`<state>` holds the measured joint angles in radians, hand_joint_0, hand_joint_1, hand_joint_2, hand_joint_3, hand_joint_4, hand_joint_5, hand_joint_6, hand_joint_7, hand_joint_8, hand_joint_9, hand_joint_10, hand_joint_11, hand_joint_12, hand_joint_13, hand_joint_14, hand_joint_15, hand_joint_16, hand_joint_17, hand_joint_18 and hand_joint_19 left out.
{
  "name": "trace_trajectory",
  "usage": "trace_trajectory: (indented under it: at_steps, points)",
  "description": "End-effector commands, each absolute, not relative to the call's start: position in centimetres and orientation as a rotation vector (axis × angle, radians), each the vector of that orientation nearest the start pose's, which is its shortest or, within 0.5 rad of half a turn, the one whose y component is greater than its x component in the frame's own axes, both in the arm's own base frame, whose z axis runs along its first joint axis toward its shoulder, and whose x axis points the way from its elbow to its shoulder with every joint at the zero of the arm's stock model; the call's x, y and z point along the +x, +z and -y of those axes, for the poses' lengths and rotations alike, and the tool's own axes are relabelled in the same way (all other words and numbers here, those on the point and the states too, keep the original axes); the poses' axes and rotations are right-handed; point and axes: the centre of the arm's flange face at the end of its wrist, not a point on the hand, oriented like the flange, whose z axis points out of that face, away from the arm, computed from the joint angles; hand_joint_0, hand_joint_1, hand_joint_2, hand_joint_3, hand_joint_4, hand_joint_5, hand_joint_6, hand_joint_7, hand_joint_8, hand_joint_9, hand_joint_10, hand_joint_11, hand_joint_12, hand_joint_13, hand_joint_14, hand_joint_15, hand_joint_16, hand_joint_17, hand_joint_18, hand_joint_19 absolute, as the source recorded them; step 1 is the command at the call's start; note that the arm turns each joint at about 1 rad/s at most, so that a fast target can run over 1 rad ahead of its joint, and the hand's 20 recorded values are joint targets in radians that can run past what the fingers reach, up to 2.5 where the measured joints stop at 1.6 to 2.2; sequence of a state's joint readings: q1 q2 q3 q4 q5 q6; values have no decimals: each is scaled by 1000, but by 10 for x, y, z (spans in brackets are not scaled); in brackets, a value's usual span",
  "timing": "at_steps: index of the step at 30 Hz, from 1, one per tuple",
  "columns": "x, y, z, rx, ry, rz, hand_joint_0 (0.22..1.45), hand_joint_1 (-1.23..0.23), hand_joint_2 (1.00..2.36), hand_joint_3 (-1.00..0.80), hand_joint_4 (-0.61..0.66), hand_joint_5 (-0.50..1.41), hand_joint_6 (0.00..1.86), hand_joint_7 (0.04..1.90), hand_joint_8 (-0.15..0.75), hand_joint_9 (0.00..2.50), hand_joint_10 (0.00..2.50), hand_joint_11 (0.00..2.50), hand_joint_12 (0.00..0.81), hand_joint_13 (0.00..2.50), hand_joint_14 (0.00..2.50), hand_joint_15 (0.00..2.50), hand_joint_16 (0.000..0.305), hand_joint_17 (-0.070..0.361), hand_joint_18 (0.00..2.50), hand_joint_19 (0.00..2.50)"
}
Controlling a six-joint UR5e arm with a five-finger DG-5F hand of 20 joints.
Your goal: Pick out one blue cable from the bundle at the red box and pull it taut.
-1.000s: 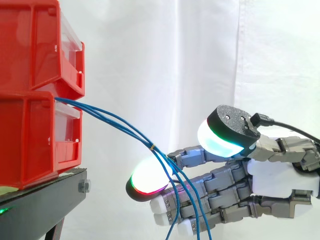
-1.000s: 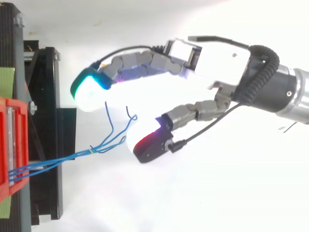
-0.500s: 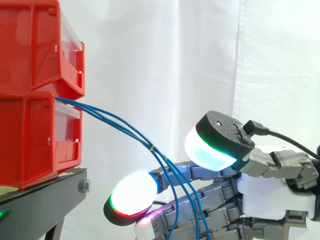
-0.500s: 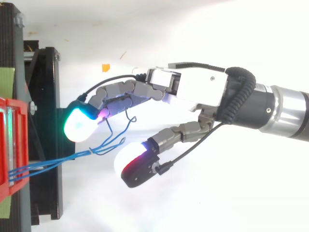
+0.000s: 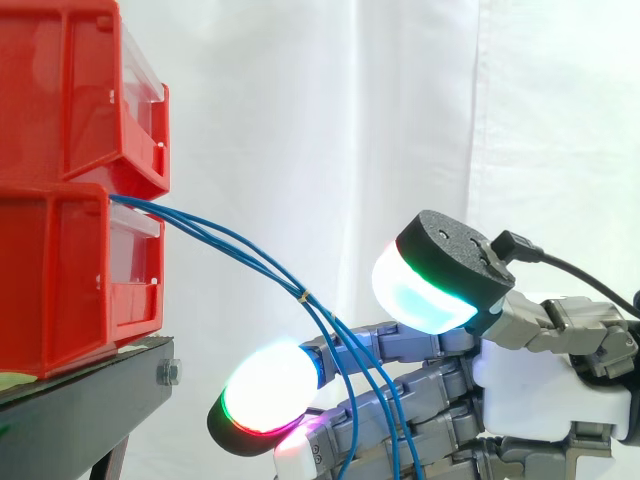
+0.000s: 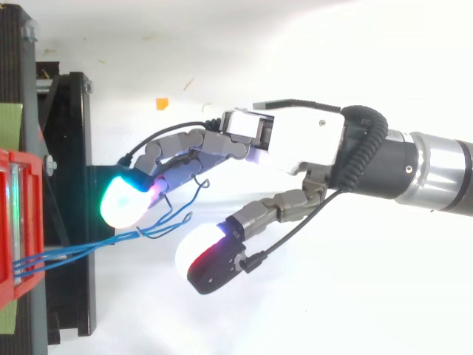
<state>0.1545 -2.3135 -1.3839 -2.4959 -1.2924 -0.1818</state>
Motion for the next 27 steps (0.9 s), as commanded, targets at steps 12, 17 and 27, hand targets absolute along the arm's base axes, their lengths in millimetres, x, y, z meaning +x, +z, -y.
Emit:
trace_trajectory:
  at_steps: [12,17,27]
  points:
    - [746,184,44,1055,1089,-1107,528,-621,1000,-500,194,-142,503,860,251,721,12,304,298,617,8,192,42,94,421,497]
    - [746,183,43,1055,1101,-1105,529,-623,1000,-500,194,-141,503,856,251,724,13,313,298,621,8,197,42,94,423,506]
    - [746,183,43,1046,1121,-1117,529,-625,1000,-500,193,-141,503,861,251,731,13,311,299,624,8,201,42,94,428,505]
